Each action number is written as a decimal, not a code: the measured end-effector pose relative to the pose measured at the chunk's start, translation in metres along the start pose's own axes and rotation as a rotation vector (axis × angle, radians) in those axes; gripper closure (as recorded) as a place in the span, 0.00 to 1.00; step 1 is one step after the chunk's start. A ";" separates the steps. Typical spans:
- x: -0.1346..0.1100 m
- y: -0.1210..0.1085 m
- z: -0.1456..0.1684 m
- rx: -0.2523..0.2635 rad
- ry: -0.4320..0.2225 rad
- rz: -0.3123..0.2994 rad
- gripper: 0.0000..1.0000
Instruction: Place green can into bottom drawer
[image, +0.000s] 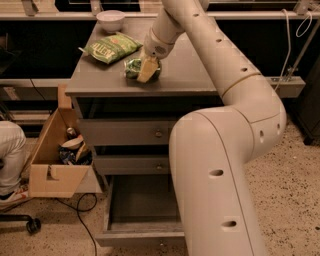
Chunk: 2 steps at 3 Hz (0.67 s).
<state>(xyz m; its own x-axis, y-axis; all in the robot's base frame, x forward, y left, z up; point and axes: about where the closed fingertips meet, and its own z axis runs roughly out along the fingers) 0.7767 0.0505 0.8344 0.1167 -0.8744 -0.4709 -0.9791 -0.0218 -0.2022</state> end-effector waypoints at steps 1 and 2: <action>0.001 -0.003 -0.011 0.023 -0.001 0.002 0.87; 0.009 -0.001 -0.047 0.086 0.002 0.022 1.00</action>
Offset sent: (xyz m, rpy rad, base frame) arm -0.0405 -0.0652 0.0702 0.0163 -0.1308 -0.1230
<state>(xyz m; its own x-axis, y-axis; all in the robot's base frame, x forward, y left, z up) 0.7707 0.0199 0.8702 0.0951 -0.8755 -0.4738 -0.9634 0.0388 -0.2651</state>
